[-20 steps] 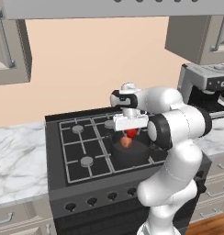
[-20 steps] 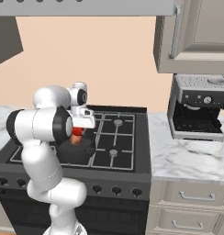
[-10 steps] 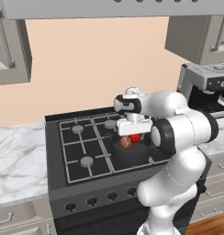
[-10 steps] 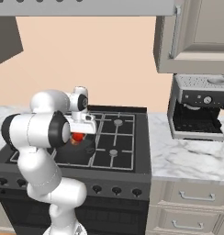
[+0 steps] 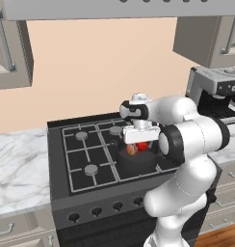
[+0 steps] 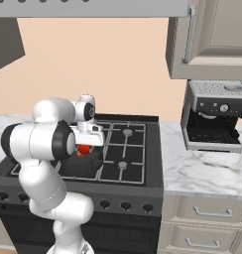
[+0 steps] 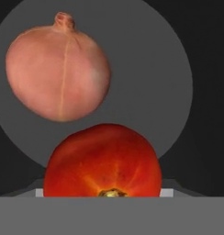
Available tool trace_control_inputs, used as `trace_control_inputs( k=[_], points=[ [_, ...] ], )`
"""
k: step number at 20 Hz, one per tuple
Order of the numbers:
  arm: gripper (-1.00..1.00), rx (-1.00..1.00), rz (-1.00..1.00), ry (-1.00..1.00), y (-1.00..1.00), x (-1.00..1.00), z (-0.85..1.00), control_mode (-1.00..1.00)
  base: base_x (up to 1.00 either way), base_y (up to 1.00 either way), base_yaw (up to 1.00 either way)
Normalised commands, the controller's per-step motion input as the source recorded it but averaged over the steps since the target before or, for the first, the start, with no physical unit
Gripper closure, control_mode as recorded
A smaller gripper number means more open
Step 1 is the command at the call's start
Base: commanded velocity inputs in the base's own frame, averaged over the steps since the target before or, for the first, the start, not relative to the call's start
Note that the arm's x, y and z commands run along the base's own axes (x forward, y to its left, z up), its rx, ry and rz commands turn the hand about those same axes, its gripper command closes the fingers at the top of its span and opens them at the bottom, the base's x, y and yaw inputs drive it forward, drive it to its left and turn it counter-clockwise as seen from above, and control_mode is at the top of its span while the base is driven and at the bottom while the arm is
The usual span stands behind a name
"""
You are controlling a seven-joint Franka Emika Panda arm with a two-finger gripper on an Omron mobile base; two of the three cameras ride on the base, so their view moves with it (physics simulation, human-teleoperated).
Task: Put the tomato and onion in the pot. Retrieve the spatula and lightly stir the vegetables in the pot.
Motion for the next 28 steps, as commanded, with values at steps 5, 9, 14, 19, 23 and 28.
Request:
trace_control_inputs(
  k=[5, 9, 14, 19, 23, 28],
  points=[
    [-1.00, 0.00, 0.00, 0.11, 0.00, 0.00, 0.03, -1.00, 0.00, 0.00, 0.00],
    [-1.00, 0.00, 0.00, 0.07, 0.00, 0.09, 0.18, -1.00, 0.00, 0.00, 0.00],
    [-1.00, 0.00, 0.00, 0.00, -0.05, -0.08, 0.53, -1.00, 0.00, 0.00, 0.00],
    [-1.00, 0.03, 0.00, -0.08, -0.18, -0.91, 0.52, -1.00, 0.00, 0.00, 0.00],
    [-1.00, 0.01, 0.02, -0.31, -0.07, -1.00, 0.08, -1.00, 0.00, 0.00, 0.00],
    [-1.00, 0.00, 0.01, -0.37, 0.00, -0.84, 0.13, -1.00, 0.00, 0.00, 0.00]
  ],
)
